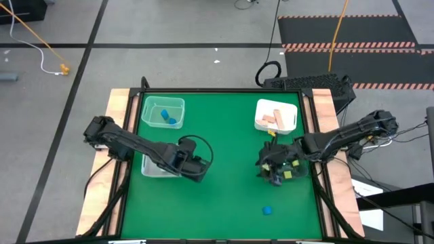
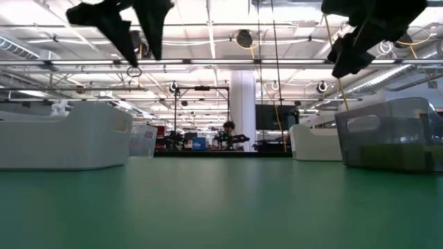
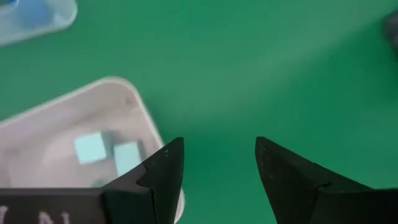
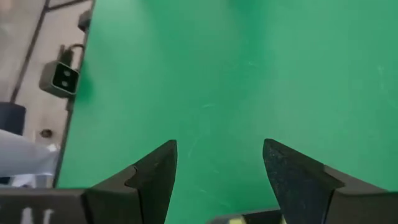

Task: Sort & place blocks by color
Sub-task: Put the blue block into the white transparent bin

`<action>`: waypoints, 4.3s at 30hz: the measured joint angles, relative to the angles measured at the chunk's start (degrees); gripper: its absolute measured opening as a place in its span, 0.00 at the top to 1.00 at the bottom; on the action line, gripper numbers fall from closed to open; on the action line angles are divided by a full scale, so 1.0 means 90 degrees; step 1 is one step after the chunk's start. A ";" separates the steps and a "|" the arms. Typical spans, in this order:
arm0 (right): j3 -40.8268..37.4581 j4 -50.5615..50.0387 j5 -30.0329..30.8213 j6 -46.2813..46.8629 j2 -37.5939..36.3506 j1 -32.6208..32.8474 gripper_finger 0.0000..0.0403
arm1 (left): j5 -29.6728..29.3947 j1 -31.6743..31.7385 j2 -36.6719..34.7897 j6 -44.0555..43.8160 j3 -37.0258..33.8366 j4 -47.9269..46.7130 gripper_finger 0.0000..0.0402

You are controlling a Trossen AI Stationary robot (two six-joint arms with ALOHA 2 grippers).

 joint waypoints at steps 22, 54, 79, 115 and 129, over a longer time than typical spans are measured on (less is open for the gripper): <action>0.0772 -0.0002 0.0688 0.1789 0.1303 0.2666 0.43 | -0.0405 -0.0010 0.0000 0.1800 0.0268 0.0007 0.50; 0.0850 -0.0195 0.1556 0.1412 0.2608 0.3758 0.43 | -0.0626 -0.0232 0.0000 0.2372 0.0263 0.0015 0.50; 0.0850 0.0430 0.1493 0.1018 0.3530 0.3760 0.66 | -0.0737 -0.0351 0.0000 0.2030 0.0260 0.0321 0.50; 0.0843 0.3712 0.6030 -0.5002 0.0671 0.1918 0.72 | -0.0004 0.0090 0.0000 0.3966 0.0260 0.6804 0.50; 0.0845 0.3479 0.6008 -0.5164 0.0821 0.2179 0.72 | -0.0043 0.0229 0.0002 0.3551 0.0260 0.5975 0.50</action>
